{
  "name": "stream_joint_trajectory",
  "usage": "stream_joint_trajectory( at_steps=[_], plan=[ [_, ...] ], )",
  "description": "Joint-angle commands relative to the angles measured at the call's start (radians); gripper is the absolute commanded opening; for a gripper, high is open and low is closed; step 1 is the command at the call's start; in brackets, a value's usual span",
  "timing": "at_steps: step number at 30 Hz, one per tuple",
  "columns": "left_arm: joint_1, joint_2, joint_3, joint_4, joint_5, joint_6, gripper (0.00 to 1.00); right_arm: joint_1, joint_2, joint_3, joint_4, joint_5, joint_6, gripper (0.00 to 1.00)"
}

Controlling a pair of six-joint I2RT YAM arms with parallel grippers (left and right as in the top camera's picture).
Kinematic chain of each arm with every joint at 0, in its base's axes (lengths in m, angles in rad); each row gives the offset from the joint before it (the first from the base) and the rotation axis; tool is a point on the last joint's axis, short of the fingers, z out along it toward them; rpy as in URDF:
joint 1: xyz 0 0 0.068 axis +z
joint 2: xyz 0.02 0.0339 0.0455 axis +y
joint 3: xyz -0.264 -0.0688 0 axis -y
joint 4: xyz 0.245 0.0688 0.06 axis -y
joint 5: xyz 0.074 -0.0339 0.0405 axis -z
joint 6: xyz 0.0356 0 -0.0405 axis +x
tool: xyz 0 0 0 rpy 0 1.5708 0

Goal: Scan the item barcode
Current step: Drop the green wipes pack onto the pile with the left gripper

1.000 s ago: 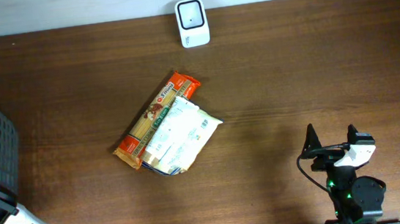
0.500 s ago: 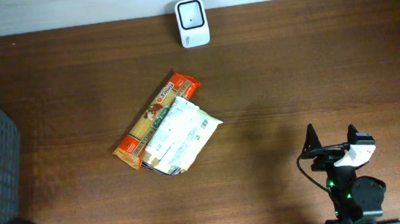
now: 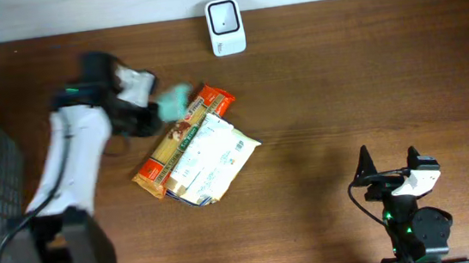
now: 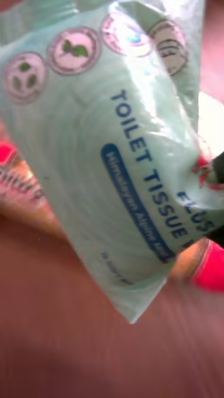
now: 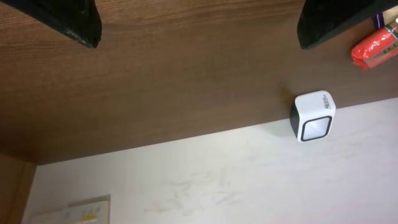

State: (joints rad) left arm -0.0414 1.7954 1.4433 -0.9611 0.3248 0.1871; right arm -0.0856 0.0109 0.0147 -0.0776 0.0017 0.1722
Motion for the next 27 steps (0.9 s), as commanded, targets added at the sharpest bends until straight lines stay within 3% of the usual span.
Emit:
stream_joint_trajectory(
  at_steps=[1, 2, 3, 4, 5, 6, 10, 13, 16, 18, 22, 27],
  plan=[
    [-0.104, 0.079, -0.066, 0.093, -0.114, 0.016, 0.00, -0.006, -0.007, -0.009, -0.001, 0.010, -0.008, 0.99],
    [-0.117, 0.092, -0.066, 0.098, -0.125, 0.016, 0.03, -0.006, -0.007, -0.009, -0.001, 0.010, -0.008, 0.99],
    [-0.131, 0.103, -0.066, 0.105, -0.145, 0.016, 0.22, -0.006, -0.007, -0.009, -0.001, 0.010, -0.008, 0.99],
    [-0.142, 0.104, -0.066, 0.106, -0.170, 0.016, 0.47, -0.006, -0.007, -0.009, -0.001, 0.010, -0.008, 0.99],
    [-0.146, 0.100, -0.063, 0.108, -0.182, 0.014, 0.82, -0.006, -0.007, -0.009, -0.001, 0.010, -0.008, 0.99],
    [-0.146, 0.095, -0.049, 0.098, -0.185, 0.008, 0.99, -0.006, -0.007, -0.009, -0.001, 0.010, -0.008, 0.99],
    [-0.143, 0.032, 0.097, -0.005, -0.220, 0.008, 0.99, -0.006, -0.007, -0.009, -0.001, 0.010, -0.008, 0.99],
    [-0.114, -0.053, 0.303, -0.088, -0.347, -0.049, 0.99, -0.006, -0.007, -0.009, -0.001, 0.010, -0.008, 0.99],
    [-0.008, -0.155, 0.485, -0.120, -0.429, -0.081, 0.99, -0.006, -0.007, -0.009, -0.001, 0.010, -0.008, 0.99],
    [0.106, -0.214, 0.526, -0.127, -0.464, -0.163, 0.99, -0.006, -0.007, -0.009, -0.001, 0.010, -0.008, 0.99],
    [0.492, -0.275, 0.525, -0.180, -0.483, -0.294, 0.99, -0.006, -0.007, -0.009, -0.001, 0.010, -0.008, 0.98],
    [0.879, -0.269, 0.380, -0.196, -0.480, -0.381, 0.99, -0.006, -0.007, -0.009, -0.001, 0.010, -0.008, 0.99]
  ],
)
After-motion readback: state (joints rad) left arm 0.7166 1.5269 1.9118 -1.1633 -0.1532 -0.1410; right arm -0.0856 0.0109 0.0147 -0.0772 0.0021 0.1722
